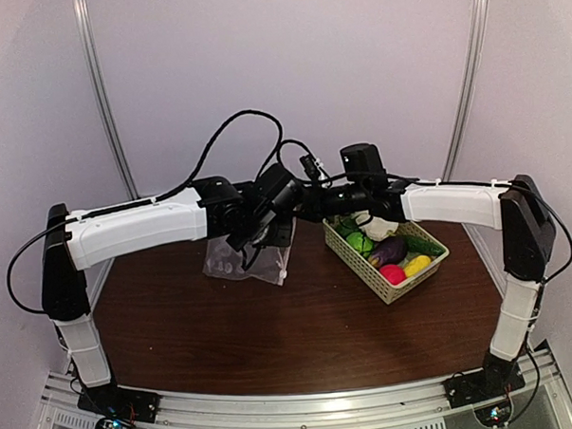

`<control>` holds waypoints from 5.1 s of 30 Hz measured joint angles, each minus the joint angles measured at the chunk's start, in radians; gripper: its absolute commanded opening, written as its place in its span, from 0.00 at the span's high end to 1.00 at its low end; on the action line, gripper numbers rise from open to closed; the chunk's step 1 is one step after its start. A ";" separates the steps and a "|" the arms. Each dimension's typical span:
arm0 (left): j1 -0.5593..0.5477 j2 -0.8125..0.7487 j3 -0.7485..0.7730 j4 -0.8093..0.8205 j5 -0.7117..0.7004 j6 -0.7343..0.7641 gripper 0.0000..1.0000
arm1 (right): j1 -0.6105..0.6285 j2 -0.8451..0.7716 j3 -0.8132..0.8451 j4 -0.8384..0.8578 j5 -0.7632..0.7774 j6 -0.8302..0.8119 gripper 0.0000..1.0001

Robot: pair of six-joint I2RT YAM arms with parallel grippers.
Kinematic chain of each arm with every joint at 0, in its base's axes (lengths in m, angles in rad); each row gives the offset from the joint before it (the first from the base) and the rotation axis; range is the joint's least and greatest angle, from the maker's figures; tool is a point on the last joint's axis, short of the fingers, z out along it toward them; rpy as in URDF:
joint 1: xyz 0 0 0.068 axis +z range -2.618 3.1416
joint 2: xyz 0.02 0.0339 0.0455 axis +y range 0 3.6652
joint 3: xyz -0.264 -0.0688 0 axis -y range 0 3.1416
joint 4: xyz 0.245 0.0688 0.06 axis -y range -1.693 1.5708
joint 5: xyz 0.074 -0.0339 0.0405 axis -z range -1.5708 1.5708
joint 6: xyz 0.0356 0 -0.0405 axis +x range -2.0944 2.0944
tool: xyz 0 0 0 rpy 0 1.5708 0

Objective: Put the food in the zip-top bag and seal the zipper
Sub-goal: Pass from the right arm to the left, then pick up the fake fruit from the bin, then place the fake fruit in the zipper food storage bag.

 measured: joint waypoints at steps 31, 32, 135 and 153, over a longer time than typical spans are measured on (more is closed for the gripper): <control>0.002 -0.088 -0.035 0.053 -0.286 0.213 1.00 | -0.079 -0.152 0.012 -0.334 0.163 -0.302 0.44; 0.005 -0.088 -0.035 0.067 -0.280 0.248 1.00 | -0.098 -0.174 0.009 -0.349 0.136 -0.341 0.43; 0.220 -0.225 -0.386 0.423 0.546 0.558 1.00 | -0.082 -0.233 0.301 -0.814 -0.033 -1.042 0.34; 0.314 -0.325 -0.430 0.552 0.869 0.418 1.00 | 0.048 -0.087 0.430 -0.808 0.164 -0.998 0.32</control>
